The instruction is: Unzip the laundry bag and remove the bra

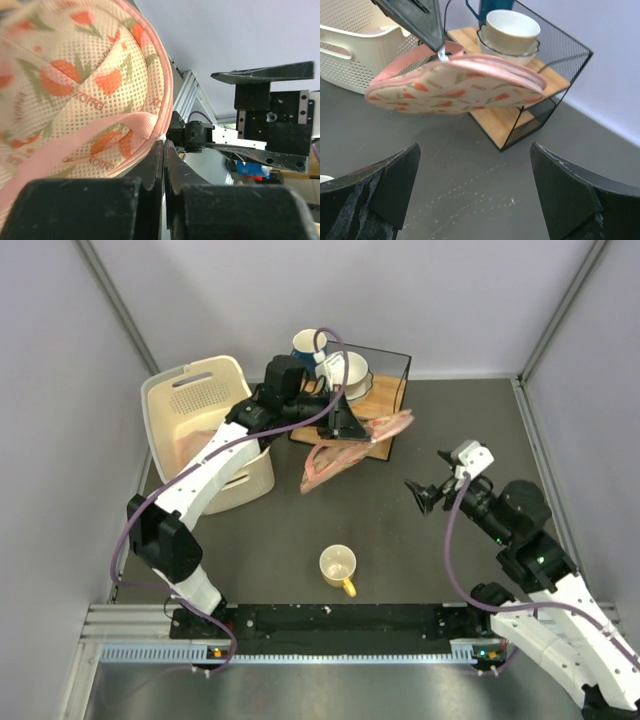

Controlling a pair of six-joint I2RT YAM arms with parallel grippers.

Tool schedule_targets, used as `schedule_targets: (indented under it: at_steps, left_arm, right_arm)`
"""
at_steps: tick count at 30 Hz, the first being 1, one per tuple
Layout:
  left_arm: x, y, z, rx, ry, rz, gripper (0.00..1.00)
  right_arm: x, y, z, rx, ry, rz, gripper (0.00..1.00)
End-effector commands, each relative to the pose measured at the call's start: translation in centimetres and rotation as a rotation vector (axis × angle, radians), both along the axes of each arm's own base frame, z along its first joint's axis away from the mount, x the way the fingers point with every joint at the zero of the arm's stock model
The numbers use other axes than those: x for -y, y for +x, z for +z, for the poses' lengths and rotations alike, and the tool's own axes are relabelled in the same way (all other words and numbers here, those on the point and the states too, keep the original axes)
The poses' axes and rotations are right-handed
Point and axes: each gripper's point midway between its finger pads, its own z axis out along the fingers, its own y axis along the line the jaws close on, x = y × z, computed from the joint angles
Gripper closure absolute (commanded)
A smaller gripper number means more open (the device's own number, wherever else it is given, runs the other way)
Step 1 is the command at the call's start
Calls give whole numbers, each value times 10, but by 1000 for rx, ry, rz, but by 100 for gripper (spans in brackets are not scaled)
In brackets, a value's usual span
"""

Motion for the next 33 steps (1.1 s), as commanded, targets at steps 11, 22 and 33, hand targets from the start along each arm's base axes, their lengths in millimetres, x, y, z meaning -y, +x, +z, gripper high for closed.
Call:
schedule_targets:
  at_steps: [11, 22, 33]
  left_arm:
    - [28, -25, -5, 63, 49, -154, 100]
    - [37, -33, -4, 69, 45, -196, 100]
    - [40, -34, -4, 70, 43, -216, 100]
  right_arm:
    - [-38, 35, 20, 26, -401, 214, 8]
    - [-48, 30, 0, -35, -442, 308, 9]
    - [-53, 40, 27, 27, -424, 291, 14]
